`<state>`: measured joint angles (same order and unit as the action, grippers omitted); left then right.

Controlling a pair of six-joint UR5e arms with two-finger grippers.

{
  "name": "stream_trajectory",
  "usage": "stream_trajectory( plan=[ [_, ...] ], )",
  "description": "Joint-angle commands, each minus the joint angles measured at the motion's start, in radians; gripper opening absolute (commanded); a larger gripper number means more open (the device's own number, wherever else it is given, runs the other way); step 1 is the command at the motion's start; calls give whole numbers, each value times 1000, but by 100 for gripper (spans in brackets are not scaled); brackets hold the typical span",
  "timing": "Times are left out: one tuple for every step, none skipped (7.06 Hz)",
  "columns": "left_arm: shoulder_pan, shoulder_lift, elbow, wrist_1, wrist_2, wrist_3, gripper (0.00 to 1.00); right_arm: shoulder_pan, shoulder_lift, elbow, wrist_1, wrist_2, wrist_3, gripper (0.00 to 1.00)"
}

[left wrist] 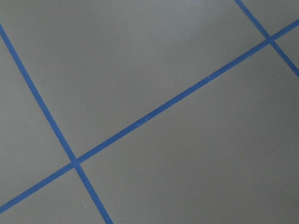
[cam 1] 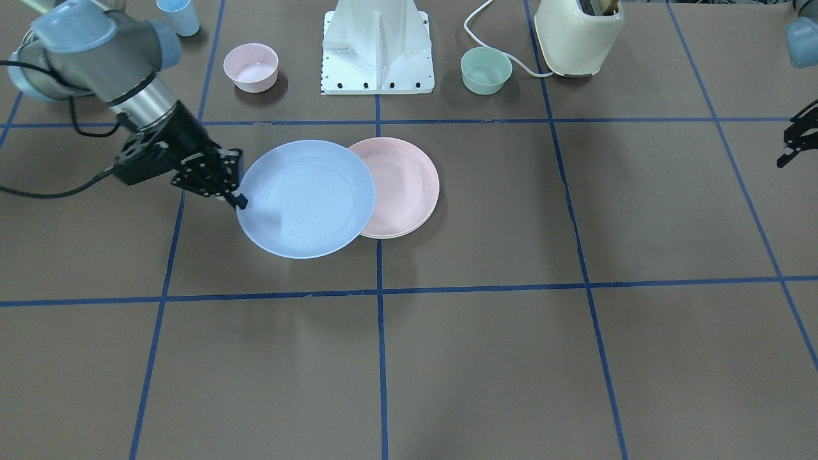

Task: Stack three plates with pink and blue
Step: 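Slide the light blue plate with the right gripper onto the pink plate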

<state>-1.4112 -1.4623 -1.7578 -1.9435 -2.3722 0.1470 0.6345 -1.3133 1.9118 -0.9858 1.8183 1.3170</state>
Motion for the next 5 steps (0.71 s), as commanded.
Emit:
stream_trajectory(
  plan=[
    [-8, 0, 4, 15, -2, 19, 100, -207, 132, 36, -239, -224, 76, 0],
    [-8, 2, 4, 15, -4, 19, 100, -238, 135, 24, -243, -231, 85, 0],
    [-8, 3, 4, 15, -4, 19, 100, -246, 137, 1, -243, -237, 87, 0],
    [-8, 3, 4, 15, -4, 19, 100, -254, 143, -10, -241, -238, 87, 0],
    [-8, 5, 1, 15, -4, 20, 100, -259, 144, -17, -241, -249, 87, 0]
  ],
)
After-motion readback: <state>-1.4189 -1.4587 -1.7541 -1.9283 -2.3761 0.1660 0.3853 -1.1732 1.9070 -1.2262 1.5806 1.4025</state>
